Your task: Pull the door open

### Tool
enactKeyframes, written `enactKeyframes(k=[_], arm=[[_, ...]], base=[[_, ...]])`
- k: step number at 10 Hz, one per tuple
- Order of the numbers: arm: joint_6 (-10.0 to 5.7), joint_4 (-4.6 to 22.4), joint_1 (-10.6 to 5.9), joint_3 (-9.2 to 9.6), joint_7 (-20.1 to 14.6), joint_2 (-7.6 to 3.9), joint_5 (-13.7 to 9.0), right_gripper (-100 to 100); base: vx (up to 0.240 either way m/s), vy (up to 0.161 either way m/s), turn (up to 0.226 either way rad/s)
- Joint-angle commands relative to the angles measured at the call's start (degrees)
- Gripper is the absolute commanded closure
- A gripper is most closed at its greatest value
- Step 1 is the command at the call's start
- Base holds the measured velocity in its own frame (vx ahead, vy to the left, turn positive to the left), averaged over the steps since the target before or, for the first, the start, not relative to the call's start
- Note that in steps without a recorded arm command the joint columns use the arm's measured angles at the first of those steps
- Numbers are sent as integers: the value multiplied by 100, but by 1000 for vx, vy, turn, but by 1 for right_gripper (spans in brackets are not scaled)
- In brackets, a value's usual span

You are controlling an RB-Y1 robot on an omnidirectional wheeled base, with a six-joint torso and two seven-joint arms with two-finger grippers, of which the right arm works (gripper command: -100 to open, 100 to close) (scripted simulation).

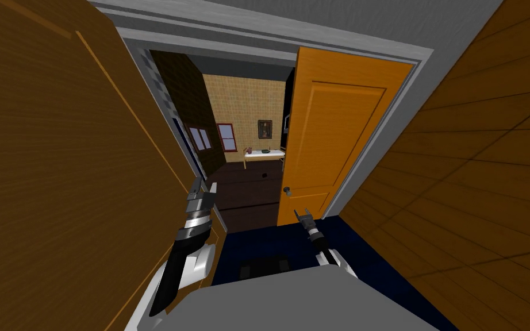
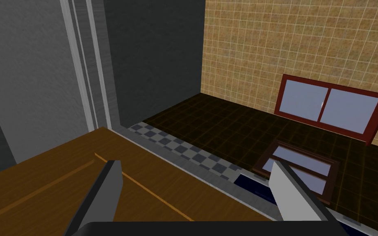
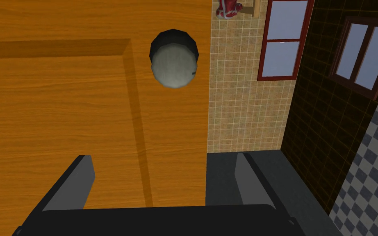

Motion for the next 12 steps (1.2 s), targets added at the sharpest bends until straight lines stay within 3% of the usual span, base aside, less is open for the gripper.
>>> enactKeyframes(k=[1, 3, 4, 12], arm=[[-49, 162, -59, -33, 115, -7, 37, -100], [-90, 335, -111, -72, 252, -14, 96, -100], [-58, 254, -87, -56, 192, -14, 81, -100], [-299, 576, 43, -478, 148, -303, -162, -100]], base=[[136, 51, -18], [125, 24, -15], [59, 6, -1], [177, 19, 124]])
